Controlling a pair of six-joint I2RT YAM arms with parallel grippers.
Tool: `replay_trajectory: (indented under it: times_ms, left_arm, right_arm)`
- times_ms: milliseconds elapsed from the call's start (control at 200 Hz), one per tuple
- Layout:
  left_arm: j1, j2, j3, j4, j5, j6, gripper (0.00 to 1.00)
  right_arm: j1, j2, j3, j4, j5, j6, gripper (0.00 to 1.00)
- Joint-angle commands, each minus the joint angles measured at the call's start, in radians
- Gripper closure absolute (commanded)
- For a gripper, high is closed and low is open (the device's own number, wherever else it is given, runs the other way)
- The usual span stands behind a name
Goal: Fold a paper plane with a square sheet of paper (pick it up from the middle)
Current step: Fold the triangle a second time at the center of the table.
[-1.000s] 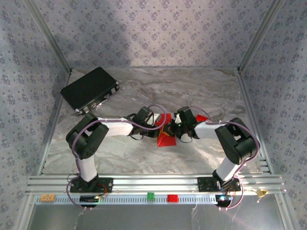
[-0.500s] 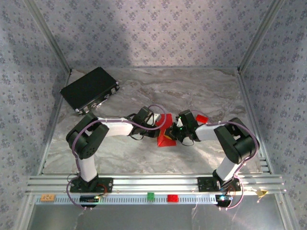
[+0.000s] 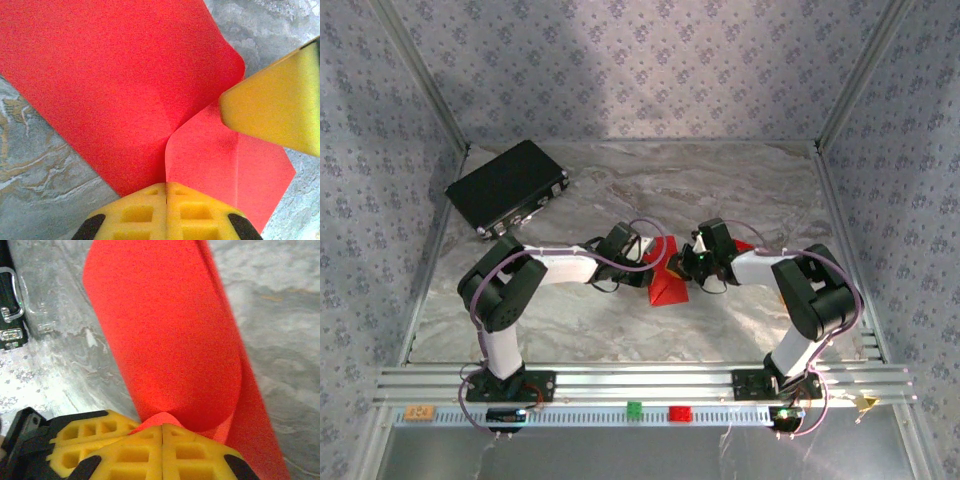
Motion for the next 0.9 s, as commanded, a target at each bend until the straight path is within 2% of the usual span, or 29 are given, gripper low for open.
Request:
replay_trajectory:
  times_ms: [0,145,440,755,894]
  left_arm:
    - [0.001,0.033,-0.002,-0.056,-0.005,0.006,1.00]
    - [0.002,0.034,0.000,-0.056,-0.003,0.004,1.00]
    - [0.002,0.033,0.002,-0.061,-0.005,0.007,1.00]
    - [0.002,0.034,0.002,-0.060,-0.004,0.006,1.00]
    - [0.002,0.036,0.002,-0.059,-0.003,0.007,1.00]
  right_arm:
    - [-0.013,0.032,-0.048,-0.002,0.020,0.001,0.93]
    - [-0.022,0.031,-0.048,-0.040,0.044,0.002,0.93]
    - [-0.051,-0.037,0.038,-0.073,-0.014,-0.026,0.93]
    - [-0.071,0.023,-0.009,-0.056,0.007,-0.027,0.93]
    - [-0.079,0.041,-0.019,-0.107,0.053,-0.037,0.93]
